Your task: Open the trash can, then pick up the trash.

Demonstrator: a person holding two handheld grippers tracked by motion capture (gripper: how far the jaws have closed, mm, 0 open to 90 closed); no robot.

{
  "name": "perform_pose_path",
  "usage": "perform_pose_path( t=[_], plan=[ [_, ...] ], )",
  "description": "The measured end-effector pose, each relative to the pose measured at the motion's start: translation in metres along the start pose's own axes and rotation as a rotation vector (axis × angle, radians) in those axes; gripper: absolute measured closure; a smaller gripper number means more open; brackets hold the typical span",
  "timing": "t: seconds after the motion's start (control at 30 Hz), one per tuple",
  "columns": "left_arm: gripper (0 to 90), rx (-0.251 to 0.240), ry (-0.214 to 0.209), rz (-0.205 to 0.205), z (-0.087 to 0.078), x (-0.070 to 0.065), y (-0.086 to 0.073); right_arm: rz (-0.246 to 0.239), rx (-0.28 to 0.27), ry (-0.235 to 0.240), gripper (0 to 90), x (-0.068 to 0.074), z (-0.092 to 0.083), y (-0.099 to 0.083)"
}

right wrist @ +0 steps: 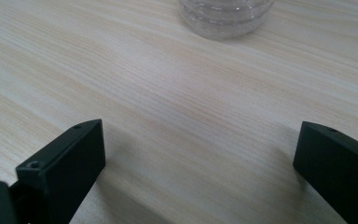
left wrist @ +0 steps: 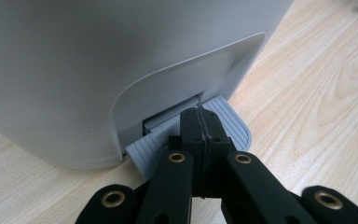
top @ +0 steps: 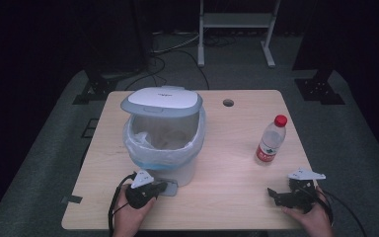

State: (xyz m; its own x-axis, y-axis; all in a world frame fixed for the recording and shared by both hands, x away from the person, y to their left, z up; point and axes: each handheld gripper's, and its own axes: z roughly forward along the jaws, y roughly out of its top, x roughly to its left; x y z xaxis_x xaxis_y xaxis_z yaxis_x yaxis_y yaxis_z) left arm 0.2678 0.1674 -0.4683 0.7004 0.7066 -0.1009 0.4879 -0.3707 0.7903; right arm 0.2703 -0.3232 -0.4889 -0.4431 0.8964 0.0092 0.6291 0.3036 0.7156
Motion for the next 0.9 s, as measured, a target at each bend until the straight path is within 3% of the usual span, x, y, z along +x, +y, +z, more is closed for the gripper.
perform_pose_path(
  t=[0.3, 0.53, 0.63, 0.67, 0.73, 0.9],
  plan=[
    [89.9, 0.007, 0.000, 0.005, 0.003, 0.001, -0.004, 0.003, -0.001, 0.003, 0.7, -0.001, 0.000, 0.000],
    [89.9, -0.001, -0.007, -0.013, 0.003, 0.002, -0.006, 0.006, -0.001, -0.003, 1.0, -0.003, 0.001, 0.001],
    [89.9, -0.009, -0.006, -0.013, 0.003, 0.002, -0.006, 0.004, -0.004, 0.002, 9.5, -0.005, -0.001, 0.001],
    [89.9, -0.010, -0.006, -0.014, 0.003, 0.002, -0.007, 0.015, -0.007, 0.002, 16.1, -0.006, -0.003, 0.003],
    [89.8, -0.011, -0.005, -0.009, 0.003, 0.002, -0.007, 0.028, -0.029, 0.005, 12.4, -0.007, -0.008, 0.006],
    [89.8, -0.022, -0.006, -0.015, 0.003, 0.002, -0.008, 0.003, -0.074, 0.025, 12.6, -0.006, -0.018, 0.010]
  ],
)
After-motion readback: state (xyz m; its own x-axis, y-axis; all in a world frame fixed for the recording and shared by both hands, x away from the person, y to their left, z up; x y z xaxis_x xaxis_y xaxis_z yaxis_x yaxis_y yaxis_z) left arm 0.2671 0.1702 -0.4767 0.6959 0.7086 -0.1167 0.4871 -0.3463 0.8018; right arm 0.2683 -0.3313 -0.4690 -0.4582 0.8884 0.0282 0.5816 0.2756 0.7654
